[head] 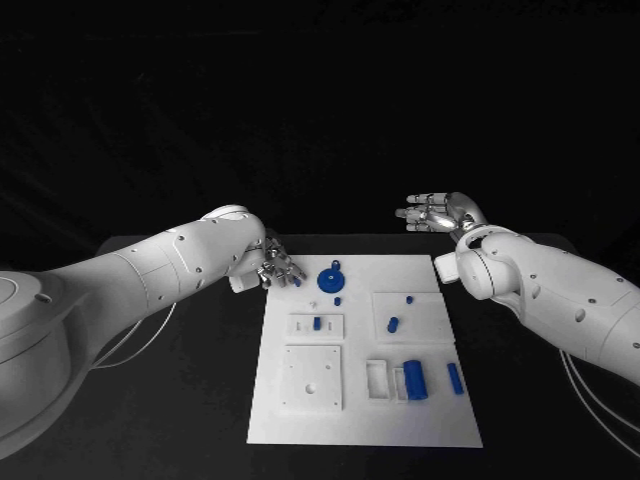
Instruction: Assemble the parts on the task board
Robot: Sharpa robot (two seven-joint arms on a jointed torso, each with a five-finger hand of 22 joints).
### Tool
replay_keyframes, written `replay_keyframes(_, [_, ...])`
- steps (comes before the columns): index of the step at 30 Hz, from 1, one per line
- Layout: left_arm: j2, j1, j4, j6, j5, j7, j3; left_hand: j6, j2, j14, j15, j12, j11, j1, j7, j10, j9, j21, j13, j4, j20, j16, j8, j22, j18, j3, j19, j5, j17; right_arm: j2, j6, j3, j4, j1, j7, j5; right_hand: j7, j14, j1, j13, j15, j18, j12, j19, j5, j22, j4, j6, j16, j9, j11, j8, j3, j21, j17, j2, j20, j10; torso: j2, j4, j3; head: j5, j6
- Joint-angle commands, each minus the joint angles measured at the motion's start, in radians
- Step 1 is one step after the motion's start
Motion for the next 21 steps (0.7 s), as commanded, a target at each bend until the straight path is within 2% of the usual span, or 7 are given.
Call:
replay_keyframes(1, [0.004,-0.003,-0.001,0.013,0.014,0.006,-0.001,0.000,0.008,-0.004,0.001,-0.003,-0.002,0.016,-0.008,0.037,0.002,0.002,-0.001,-0.008,0.002,0.005,0.002,0.018,-0.010,0.004,-0.006,0.006,0.002,0.002,0.018,0.000,0.000,0.000,0.001,-0.004,0.012,-0.005,-0.006,-0.001,0.001,-0.018,-0.006,-0.006,0.006,-0.002,0.003,-0.003,-0.006,-0.001,0.001,-0.004,0.000,0.000,-0.001,-0.002,-0.003,-0.009,0.000,0.0010,0.0006,0.001,0.000])
replay_keyframes(6, [0.006,-0.003,-0.001,0.013,0.022,0.008,-0.001,-0.007,0.022,-0.005,0.003,-0.003,0.000,0.030,-0.006,0.037,0.004,0.002,-0.002,-0.022,0.005,0.005,0.002,0.018,-0.008,0.022,-0.008,0.028,0.001,0.002,0.020,0.000,0.000,0.000,0.000,-0.004,0.012,-0.005,-0.006,-0.001,0.001,-0.018,-0.006,-0.006,0.006,-0.002,0.003,-0.003,-0.006,-0.001,0.001,-0.004,0.000,0.000,-0.001,-0.002,-0.003,-0.009,0.000,0.0011,0.0008,0.004,0.000])
replay_keyframes(10, [0.004,-0.003,0.003,0.001,0.027,0.015,-0.001,-0.012,0.033,-0.003,0.006,-0.002,0.001,0.044,-0.003,0.039,0.017,0.005,-0.005,-0.056,0.010,0.007,0.011,0.019,-0.002,0.063,-0.009,0.090,0.004,0.002,0.022,0.000,-0.001,0.000,-0.001,-0.004,0.012,-0.005,-0.006,-0.001,0.001,-0.018,-0.006,-0.006,0.006,-0.002,0.003,-0.003,-0.006,-0.001,0.001,-0.004,0.000,0.000,-0.001,-0.002,-0.003,-0.009,0.000,0.0014,0.0005,0.005,0.000])
replay_keyframes(14, [-0.001,-0.004,0.012,-0.017,0.037,0.020,-0.001,-0.010,0.030,0.006,0.007,0.013,0.000,0.042,-0.001,0.042,0.051,0.014,-0.008,-0.103,0.014,0.011,0.028,0.019,0.007,0.121,-0.006,0.154,0.009,0.001,0.023,0.000,-0.001,0.000,-0.002,-0.004,0.012,-0.005,-0.006,-0.001,0.001,-0.018,-0.006,-0.006,0.006,-0.002,0.003,-0.003,-0.006,-0.001,0.001,-0.004,0.000,0.000,-0.001,-0.002,-0.003,-0.009,-0.001,0.0023,0.0001,0.005,0.000])
replay_keyframes(21, [-0.026,-0.004,0.053,-0.061,0.078,0.003,-0.001,0.011,0.023,0.017,0.004,0.045,-0.001,-0.001,-0.002,0.044,0.088,0.031,-0.020,-0.158,0.011,0.018,0.024,0.019,0.010,0.179,-0.004,0.221,0.018,-0.003,0.023,0.000,-0.002,0.000,-0.003,-0.004,0.012,-0.009,-0.006,-0.002,0.001,-0.017,-0.006,-0.009,0.005,-0.002,0.005,-0.006,-0.007,-0.002,0.001,-0.004,-0.002,0.000,-0.001,-0.002,-0.002,-0.011,-0.003,0.0052,0.0000,0.003,-0.001])
